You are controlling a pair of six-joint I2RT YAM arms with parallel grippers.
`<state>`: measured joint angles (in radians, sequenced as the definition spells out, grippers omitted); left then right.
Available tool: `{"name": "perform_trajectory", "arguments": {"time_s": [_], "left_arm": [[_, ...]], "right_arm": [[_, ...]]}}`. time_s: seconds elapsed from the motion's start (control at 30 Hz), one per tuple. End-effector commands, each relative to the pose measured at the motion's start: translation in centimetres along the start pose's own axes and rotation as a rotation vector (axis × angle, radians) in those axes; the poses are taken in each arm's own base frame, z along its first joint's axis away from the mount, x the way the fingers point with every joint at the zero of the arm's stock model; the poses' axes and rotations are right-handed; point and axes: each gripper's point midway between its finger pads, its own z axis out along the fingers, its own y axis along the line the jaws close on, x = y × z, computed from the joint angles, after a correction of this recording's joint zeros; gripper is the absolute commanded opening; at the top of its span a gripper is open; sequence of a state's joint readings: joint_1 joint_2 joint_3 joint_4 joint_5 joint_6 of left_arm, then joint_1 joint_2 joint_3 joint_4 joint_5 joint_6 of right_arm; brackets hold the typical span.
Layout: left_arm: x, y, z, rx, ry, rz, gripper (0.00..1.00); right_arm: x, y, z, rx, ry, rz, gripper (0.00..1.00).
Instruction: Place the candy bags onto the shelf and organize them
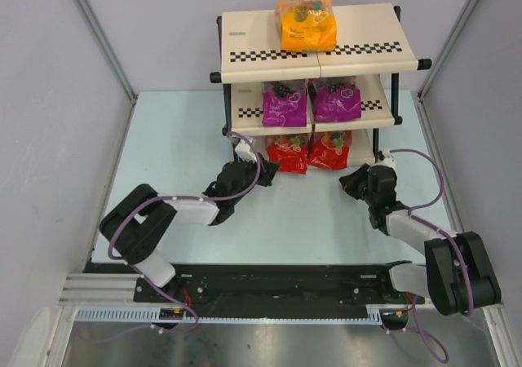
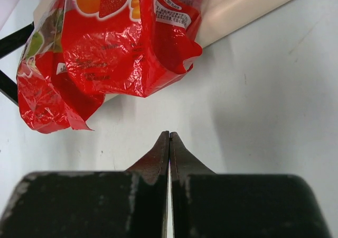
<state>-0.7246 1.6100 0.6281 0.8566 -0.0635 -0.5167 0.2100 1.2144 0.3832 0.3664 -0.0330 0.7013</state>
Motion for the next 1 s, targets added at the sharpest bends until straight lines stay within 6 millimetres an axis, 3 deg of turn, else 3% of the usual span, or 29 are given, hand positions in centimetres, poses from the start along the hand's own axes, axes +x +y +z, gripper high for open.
{"name": "perform_trajectory", "arguments": {"time_s": [0.0,0.27,0.67,0.97], "left_arm": [[-0.4,-1.8,1.4,0.044,-0.026,-0.033,0.00],[3.4,-0.5,2.2,-0.068,0.086,-0.080,0.00],[4.3,-0.3,5.0,-0.090,0.104,-0.083,0.00],[5.6,0.1,6.7,-0.097,0.127,-0.076,0.00]], "right_arm": [[-2.3,3.1,1.0,-0.110,-0.052,0.007,0.00],[-2.9,2.8,2.3,-0.115,-0.050,0.015,0.00],[-3.0,2.3,5.3,-0.116,-0.019,0.042,0.00],[-3.9,1.9,6.3,-0.116,-0.029,0.058,0.00]]}}
